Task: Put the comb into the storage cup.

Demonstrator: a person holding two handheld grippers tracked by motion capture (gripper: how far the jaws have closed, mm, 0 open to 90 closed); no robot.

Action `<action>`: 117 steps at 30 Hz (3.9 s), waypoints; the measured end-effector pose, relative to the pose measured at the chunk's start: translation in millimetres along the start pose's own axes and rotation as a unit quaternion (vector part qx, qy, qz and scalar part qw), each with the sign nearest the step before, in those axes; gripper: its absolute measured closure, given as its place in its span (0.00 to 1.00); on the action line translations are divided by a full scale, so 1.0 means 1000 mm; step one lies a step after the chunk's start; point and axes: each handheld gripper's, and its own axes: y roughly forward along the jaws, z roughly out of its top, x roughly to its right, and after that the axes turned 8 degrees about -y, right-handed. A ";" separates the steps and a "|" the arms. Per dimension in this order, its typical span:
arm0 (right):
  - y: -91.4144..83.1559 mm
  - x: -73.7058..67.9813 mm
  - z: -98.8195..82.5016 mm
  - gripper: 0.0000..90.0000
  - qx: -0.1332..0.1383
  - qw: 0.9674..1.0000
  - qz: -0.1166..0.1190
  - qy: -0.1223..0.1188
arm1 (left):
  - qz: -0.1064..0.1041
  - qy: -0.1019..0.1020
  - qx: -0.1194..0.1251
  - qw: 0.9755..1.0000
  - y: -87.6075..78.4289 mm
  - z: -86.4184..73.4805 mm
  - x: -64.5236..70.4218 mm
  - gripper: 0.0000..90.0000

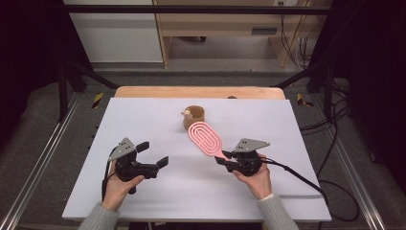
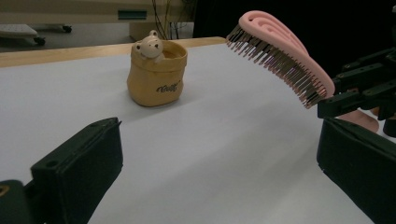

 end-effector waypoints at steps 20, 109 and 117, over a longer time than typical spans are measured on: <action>-0.002 -0.001 0.000 0.77 0.013 1.000 -0.004 0.000 | -0.021 -0.011 -0.004 1.000 0.027 0.010 0.024 0.00; -0.004 -0.005 0.002 0.77 0.050 0.998 0.013 -0.019 | -0.062 -0.111 0.006 0.992 0.102 0.022 0.071 0.54; -0.003 -0.005 0.002 0.77 0.052 0.998 0.015 -0.020 | -0.072 -0.107 0.013 0.992 0.100 0.024 0.076 0.61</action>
